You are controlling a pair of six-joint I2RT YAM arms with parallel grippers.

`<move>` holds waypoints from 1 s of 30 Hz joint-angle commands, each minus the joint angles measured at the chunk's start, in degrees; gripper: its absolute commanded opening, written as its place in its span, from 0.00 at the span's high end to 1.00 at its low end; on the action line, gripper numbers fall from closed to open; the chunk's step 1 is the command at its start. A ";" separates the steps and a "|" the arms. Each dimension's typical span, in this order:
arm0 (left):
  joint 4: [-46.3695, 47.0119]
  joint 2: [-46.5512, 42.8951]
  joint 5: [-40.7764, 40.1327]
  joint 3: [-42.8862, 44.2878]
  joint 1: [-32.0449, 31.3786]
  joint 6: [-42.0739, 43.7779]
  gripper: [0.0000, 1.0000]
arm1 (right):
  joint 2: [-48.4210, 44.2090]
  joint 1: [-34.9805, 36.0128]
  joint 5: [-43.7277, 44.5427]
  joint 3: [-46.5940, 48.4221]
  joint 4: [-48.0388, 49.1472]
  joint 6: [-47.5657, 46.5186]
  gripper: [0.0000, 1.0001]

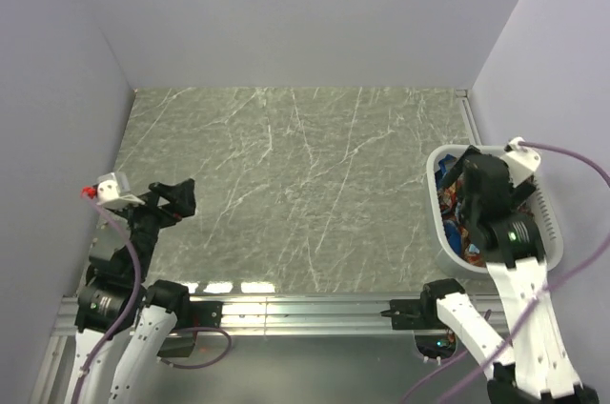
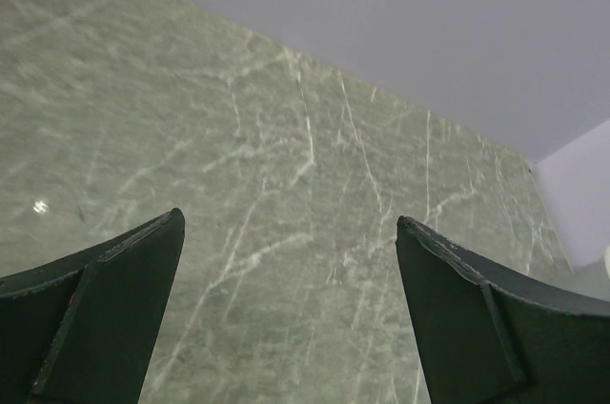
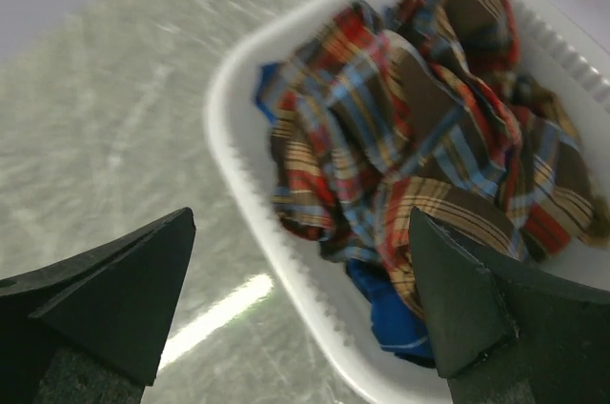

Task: Fold and stack the long sleeve shirts
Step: Grab the shirt from the pile

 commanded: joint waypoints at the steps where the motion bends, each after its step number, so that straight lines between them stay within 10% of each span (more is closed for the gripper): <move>1: 4.66 0.06 4.50 -3.60 -0.08 -3.13 0.01 | 6.15 -0.94 10.90 2.36 -6.33 7.26 0.00; 20: 9.41 -0.11 2.67 -10.38 -6.49 -0.06 0.01 | 21.46 -28.54 -2.75 -4.84 4.73 14.31 0.01; 27: 8.97 -0.91 1.26 -10.29 -7.37 -0.06 0.01 | 20.33 -30.39 -3.24 -3.02 4.05 13.09 0.84; 30: 8.88 -0.99 1.26 -10.29 -7.90 -0.06 0.01 | 18.75 -29.87 -2.96 2.42 2.81 10.46 1.00</move>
